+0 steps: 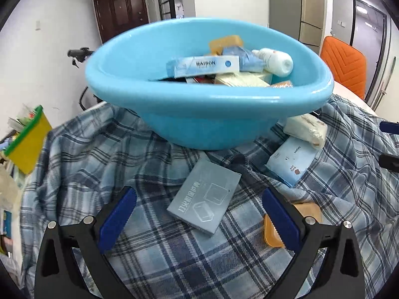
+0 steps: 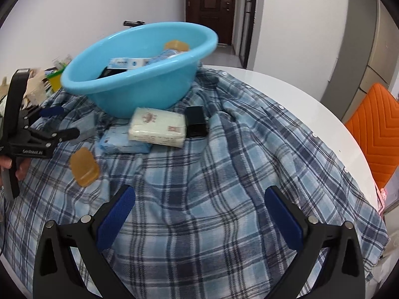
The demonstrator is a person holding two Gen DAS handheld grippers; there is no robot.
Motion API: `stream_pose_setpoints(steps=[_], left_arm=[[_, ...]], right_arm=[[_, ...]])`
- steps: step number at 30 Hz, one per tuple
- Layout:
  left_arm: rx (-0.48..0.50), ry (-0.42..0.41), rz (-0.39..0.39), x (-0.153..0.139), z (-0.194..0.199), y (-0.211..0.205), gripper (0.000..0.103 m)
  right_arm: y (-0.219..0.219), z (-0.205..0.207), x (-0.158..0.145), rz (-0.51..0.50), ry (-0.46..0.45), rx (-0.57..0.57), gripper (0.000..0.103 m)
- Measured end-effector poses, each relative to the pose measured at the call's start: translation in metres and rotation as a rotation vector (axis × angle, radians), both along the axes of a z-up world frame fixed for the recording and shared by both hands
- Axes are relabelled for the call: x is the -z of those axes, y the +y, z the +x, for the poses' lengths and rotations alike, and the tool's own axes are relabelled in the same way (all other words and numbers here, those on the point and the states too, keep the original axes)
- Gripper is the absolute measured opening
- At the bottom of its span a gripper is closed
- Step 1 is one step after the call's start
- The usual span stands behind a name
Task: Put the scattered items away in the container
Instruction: 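Lower the left tool over the grey-blue box and close on it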
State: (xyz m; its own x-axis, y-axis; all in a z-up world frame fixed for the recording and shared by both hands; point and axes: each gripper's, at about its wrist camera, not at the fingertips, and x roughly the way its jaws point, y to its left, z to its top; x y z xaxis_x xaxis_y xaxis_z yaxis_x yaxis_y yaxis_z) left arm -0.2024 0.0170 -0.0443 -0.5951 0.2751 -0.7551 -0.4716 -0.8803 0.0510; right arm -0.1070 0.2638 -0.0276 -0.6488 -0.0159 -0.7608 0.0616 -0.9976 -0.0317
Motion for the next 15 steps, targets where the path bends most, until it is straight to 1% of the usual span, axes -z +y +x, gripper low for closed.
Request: stream_pose_setpoints(steps=[3, 6, 8, 9, 10, 12, 13, 15], left_arm=[[0.011, 0.007, -0.021, 0.006, -0.003, 0.004, 0.102], [0.005, -0.014, 0.0, 0.013, -0.007, 0.005, 0.102], [-0.023, -0.038, 0.016, 0.019, -0.009, 0.0, 0.087], [-0.025, -0.048, 0.026, 0.02, -0.009, -0.001, 0.07], [-0.021, -0.063, 0.037, 0.021, -0.009, -0.002, 0.062], [-0.031, -0.072, 0.049, 0.021, -0.005, -0.005, 0.058], [-0.035, -0.079, 0.069, 0.02, -0.001, -0.007, 0.055], [-0.05, -0.092, 0.107, 0.018, 0.007, -0.012, 0.053]], right_arm=[[0.003, -0.002, 0.001, -0.001, -0.002, 0.015, 0.103], [0.003, -0.001, 0.0, -0.001, 0.0, 0.005, 0.103], [0.002, 0.0, -0.001, 0.006, -0.001, 0.003, 0.103], [0.001, 0.001, -0.001, 0.007, -0.001, 0.002, 0.103], [0.001, 0.001, -0.001, 0.005, 0.0, 0.003, 0.103], [0.002, 0.003, -0.001, 0.001, -0.001, 0.007, 0.103], [0.002, 0.004, -0.001, -0.002, -0.002, 0.008, 0.103], [0.001, 0.005, -0.002, -0.009, -0.001, 0.009, 0.103]])
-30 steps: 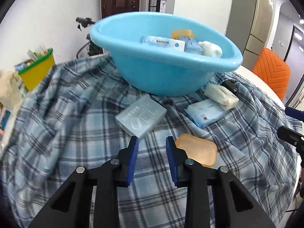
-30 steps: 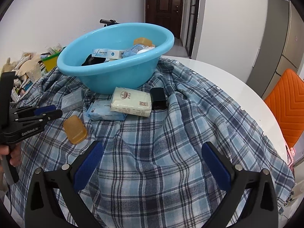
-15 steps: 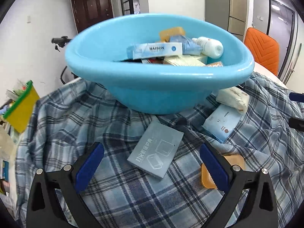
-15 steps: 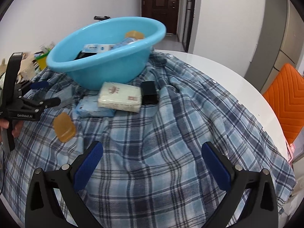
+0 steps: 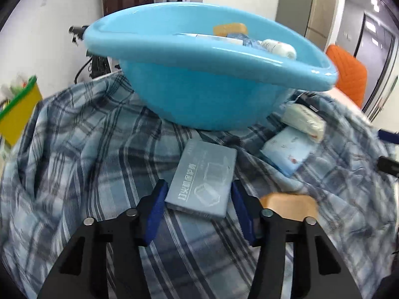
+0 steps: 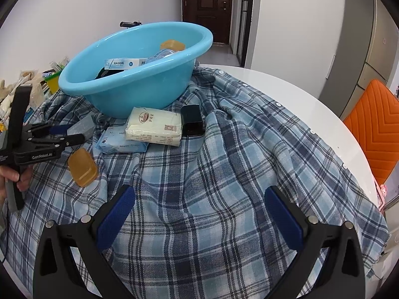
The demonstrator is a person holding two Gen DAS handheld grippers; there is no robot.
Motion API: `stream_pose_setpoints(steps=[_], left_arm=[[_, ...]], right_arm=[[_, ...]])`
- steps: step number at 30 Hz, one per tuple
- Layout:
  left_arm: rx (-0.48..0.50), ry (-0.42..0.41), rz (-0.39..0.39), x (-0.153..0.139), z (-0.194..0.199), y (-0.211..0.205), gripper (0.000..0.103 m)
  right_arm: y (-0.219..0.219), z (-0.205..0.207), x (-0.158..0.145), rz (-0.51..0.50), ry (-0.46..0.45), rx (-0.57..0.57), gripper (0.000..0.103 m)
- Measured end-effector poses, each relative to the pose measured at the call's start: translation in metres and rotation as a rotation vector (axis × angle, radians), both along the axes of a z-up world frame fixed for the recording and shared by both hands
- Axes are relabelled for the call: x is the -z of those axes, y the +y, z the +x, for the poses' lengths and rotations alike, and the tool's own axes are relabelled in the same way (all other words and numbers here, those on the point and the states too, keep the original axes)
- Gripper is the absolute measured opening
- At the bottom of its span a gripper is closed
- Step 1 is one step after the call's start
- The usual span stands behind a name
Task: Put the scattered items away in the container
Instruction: 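Lower the left tool over the grey-blue box and close on it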
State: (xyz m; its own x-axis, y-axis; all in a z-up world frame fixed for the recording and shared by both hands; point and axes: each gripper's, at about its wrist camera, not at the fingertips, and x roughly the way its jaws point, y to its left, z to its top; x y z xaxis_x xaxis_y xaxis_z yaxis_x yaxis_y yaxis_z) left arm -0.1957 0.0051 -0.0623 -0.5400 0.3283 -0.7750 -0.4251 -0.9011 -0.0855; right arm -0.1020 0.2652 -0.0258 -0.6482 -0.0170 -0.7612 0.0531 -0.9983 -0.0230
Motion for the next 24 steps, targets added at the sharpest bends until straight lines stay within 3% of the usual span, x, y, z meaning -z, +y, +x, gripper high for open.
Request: stream_pose_setpoints(steps=[4, 12, 15, 19, 24], left_arm=[[-0.063, -0.004, 0.048, -0.005, 0.03, -0.011, 0.051], [-0.125, -0.014, -0.032, -0.004, 0.097, -0.002, 0.052], [-0.153, 0.038, -0.12, -0.001, 0.098, 0.009, 0.085], [-0.171, 0.054, -0.069, -0.002, 0.091, 0.007, 0.086], [-0.184, 0.074, -0.102, -0.003, 0.079, 0.012, 0.084]], right_arm=[[0.0, 0.005, -0.002, -0.005, 0.006, -0.003, 0.103], [-0.001, 0.008, 0.006, -0.035, -0.008, -0.009, 0.103], [-0.004, 0.008, 0.008, -0.042, -0.013, -0.016, 0.103], [-0.006, 0.013, 0.005, -0.039, -0.003, -0.029, 0.103], [0.002, 0.015, 0.004, -0.027, -0.002, -0.002, 0.103]])
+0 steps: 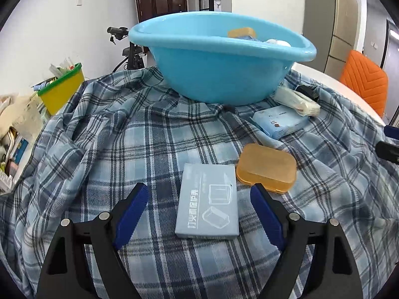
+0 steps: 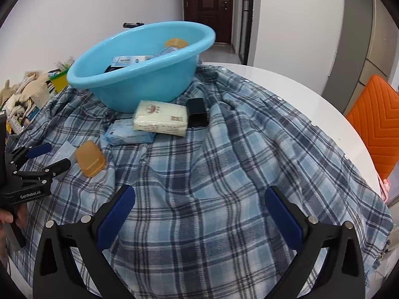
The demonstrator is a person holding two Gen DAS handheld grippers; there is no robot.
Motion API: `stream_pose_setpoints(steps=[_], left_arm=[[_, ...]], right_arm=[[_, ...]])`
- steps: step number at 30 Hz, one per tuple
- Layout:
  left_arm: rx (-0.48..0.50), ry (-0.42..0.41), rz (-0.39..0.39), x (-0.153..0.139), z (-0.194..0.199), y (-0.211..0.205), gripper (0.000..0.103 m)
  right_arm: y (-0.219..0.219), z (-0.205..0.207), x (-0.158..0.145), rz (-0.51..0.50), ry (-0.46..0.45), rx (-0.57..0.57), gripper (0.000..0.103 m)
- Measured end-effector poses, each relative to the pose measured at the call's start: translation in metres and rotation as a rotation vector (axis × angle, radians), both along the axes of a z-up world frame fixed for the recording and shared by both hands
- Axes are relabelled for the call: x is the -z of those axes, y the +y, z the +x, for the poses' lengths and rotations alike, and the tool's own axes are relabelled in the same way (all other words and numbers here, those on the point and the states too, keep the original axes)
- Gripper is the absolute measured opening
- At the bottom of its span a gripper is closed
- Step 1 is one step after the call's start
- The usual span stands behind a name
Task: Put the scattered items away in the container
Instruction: 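Lower the left tool over the grey-blue box and close on it, then lift the grey-blue box with the left tool while the right tool grasps the white tissue pack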
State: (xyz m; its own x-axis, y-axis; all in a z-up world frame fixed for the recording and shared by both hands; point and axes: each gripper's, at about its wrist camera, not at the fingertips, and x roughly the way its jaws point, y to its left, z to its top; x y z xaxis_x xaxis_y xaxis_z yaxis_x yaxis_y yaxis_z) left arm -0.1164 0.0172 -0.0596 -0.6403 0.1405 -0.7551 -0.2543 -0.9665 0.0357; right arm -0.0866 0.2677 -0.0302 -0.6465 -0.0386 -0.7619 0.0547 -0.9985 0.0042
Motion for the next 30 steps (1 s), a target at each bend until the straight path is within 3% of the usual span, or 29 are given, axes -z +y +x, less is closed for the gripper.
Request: stream_pose_setpoints(steps=[2, 5, 9, 16, 23, 30], left_arm=[[0.005, -0.029, -0.011, 0.005, 0.001, 0.001, 0.048], [-0.006, -0.041, -0.017, 0.004, 0.006, 0.002, 0.049], [-0.042, 0.002, -0.053, -0.005, 0.021, 0.003, 0.049], [-0.079, -0.013, 0.096, -0.027, 0.035, -0.006, 0.049], [-0.091, -0.011, 0.092, -0.028, 0.033, 0.006, 0.049], [-0.081, -0.001, 0.081, -0.029, 0.031, 0.012, 0.049]], right_arm=[[0.005, 0.001, -0.001, -0.031, -0.007, 0.008, 0.103], [0.008, 0.003, -0.003, -0.05, -0.003, 0.02, 0.103], [0.002, 0.005, -0.006, -0.035, 0.006, 0.004, 0.103], [-0.009, -0.003, -0.008, -0.074, 0.006, -0.035, 0.103], [-0.026, -0.035, -0.017, -0.094, 0.02, -0.087, 0.103], [-0.046, -0.071, -0.001, -0.083, -0.024, -0.103, 0.103]])
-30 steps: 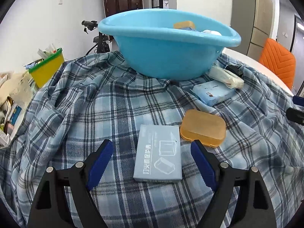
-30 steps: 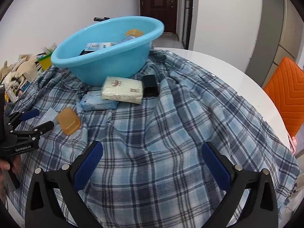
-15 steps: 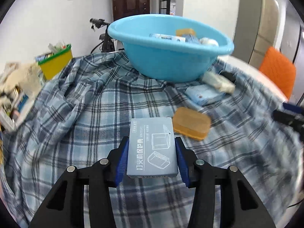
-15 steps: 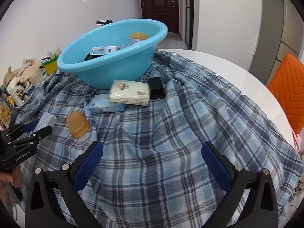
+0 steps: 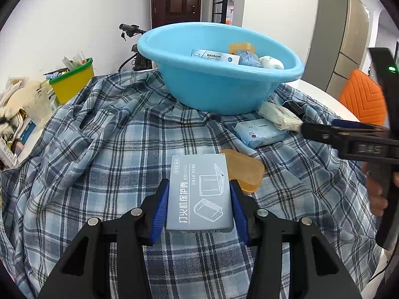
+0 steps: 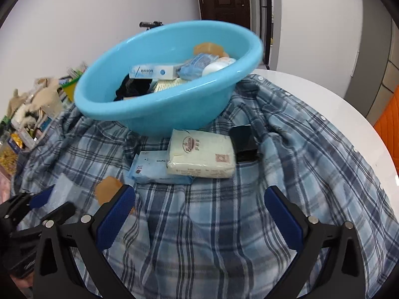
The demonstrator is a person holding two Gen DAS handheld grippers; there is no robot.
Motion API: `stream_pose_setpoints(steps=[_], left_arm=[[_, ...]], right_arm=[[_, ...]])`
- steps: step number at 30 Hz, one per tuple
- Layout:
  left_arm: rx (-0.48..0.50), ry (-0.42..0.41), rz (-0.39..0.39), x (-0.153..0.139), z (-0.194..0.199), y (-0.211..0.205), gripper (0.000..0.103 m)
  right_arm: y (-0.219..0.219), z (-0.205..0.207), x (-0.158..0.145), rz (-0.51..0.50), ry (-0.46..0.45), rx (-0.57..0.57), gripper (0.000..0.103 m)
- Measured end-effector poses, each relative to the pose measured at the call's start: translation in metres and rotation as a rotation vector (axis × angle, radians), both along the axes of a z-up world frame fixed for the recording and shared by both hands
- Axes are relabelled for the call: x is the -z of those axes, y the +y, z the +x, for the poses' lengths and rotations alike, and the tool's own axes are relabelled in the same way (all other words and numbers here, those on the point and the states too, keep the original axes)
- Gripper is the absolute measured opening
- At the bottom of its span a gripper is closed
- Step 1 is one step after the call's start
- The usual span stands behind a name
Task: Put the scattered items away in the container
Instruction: 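Lift the grey-blue box with the left tool while the right tool grasps the white tissue pack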
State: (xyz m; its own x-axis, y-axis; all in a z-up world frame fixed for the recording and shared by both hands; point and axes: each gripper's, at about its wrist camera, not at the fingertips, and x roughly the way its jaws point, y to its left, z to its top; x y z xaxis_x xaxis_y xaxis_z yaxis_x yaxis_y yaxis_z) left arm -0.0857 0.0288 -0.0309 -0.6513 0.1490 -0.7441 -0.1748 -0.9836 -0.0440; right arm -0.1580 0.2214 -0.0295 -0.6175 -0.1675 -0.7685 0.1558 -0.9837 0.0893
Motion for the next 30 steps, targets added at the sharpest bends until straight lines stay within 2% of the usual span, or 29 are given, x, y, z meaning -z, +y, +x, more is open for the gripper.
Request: stream_pose_setpoints(steps=[3, 6, 9, 11, 12, 13, 14, 16, 17, 24, 26, 27, 28, 30], left_arm=[[-0.008, -0.003, -0.001, 0.001, -0.003, -0.003, 0.049], [-0.021, -0.028, 0.051, 0.003, -0.007, -0.009, 0.049], [-0.031, -0.027, 0.058, 0.003, -0.01, -0.011, 0.049], [-0.026, -0.026, 0.05, 0.003, -0.009, -0.01, 0.049], [-0.025, -0.027, 0.05, 0.003, -0.009, -0.01, 0.049], [-0.023, -0.029, 0.049, 0.004, -0.009, -0.01, 0.049], [-0.024, -0.029, 0.05, 0.004, -0.009, -0.011, 0.049], [-0.033, -0.029, 0.065, 0.004, -0.009, -0.013, 0.049], [-0.035, -0.029, 0.071, 0.004, -0.009, -0.014, 0.049], [-0.01, -0.029, 0.066, 0.002, -0.004, -0.005, 0.049], [0.002, -0.032, 0.066, 0.002, -0.002, -0.002, 0.049], [0.008, -0.029, 0.064, 0.001, -0.001, 0.0, 0.049], [0.012, -0.027, 0.061, 0.0, 0.0, 0.001, 0.049], [0.015, -0.025, 0.058, -0.001, 0.001, 0.003, 0.049]], right_arm=[[-0.003, -0.014, 0.011, 0.0, -0.017, 0.021, 0.103], [0.002, -0.023, 0.019, -0.031, -0.024, 0.053, 0.102], [0.006, -0.031, 0.026, -0.085, -0.031, 0.048, 0.094], [0.005, -0.034, 0.031, -0.087, -0.044, 0.019, 0.089], [0.004, -0.034, 0.033, -0.077, -0.049, 0.011, 0.076], [0.004, -0.034, 0.035, -0.07, -0.059, 0.005, 0.069], [0.004, -0.033, 0.038, -0.08, -0.065, 0.003, 0.068], [0.01, -0.027, 0.037, -0.131, -0.056, 0.005, 0.042], [0.012, -0.023, 0.036, -0.154, -0.063, -0.001, 0.041], [0.012, 0.013, 0.024, -0.091, -0.007, -0.021, 0.041], [0.014, 0.018, 0.021, -0.115, -0.006, -0.046, 0.052], [0.014, 0.017, 0.02, -0.132, -0.005, -0.067, 0.072], [0.014, 0.016, 0.019, -0.148, 0.011, -0.077, 0.084], [0.017, 0.016, 0.016, -0.156, 0.052, -0.069, 0.086]])
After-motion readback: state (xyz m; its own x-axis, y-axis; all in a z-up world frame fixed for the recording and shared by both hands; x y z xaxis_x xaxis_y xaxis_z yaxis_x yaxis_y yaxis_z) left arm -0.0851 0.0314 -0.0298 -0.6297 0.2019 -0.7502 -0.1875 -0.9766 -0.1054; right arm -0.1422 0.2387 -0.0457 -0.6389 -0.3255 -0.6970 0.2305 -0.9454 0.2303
